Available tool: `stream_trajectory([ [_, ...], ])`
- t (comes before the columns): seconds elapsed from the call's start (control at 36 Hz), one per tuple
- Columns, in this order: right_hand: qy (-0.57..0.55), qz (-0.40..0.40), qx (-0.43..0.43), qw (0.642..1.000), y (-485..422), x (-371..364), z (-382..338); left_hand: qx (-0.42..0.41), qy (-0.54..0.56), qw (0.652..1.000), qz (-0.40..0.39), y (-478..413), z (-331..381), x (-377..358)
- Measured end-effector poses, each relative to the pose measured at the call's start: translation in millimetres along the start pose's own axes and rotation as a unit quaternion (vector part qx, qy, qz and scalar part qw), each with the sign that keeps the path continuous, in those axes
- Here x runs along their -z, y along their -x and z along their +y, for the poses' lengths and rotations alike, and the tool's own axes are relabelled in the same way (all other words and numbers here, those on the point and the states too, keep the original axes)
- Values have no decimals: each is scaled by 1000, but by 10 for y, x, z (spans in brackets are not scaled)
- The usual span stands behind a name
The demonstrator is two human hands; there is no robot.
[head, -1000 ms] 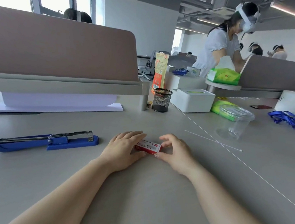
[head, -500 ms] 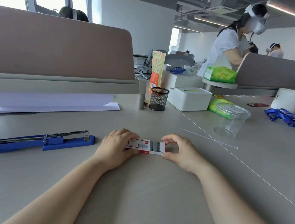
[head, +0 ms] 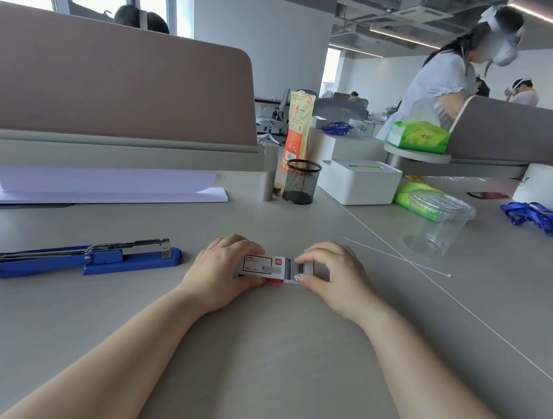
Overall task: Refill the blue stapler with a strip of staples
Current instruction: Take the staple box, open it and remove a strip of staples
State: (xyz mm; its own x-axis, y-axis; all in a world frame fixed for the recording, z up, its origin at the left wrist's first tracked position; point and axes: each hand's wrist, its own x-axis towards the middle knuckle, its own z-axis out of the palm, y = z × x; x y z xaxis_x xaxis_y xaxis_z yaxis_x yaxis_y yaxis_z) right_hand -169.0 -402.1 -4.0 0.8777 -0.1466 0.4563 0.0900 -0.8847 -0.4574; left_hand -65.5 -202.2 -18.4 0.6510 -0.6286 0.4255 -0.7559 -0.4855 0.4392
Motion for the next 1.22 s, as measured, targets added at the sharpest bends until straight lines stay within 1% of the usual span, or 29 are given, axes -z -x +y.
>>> stream_trajectory([
  [0.39, 10, -24, -14, 1000, 0, -18, -20, -6, 3, 1000, 16, 5, 32, -1],
  [0.53, 36, -50, -23, 998, -3, -42, -33, -6, 8, 1000, 20, 14, 51, 5],
  [0.97, 97, -82, -32, 991, -47, -52, -126, 9, -3, 1000, 11, 5, 73, 7],
  [1.06, 94, -93, -39, 990, -82, -40, -127, 11, -5, 1000, 9, 3, 66, 4],
  [1.17, 64, -115, -55, 990, -118, -16, -119, 13, -3, 1000, 7, 3, 64, -1],
  [1.22, 53, -112, -58, 991, -120, -9, -112, 11, -1, 1000, 8, -1, 63, -1],
])
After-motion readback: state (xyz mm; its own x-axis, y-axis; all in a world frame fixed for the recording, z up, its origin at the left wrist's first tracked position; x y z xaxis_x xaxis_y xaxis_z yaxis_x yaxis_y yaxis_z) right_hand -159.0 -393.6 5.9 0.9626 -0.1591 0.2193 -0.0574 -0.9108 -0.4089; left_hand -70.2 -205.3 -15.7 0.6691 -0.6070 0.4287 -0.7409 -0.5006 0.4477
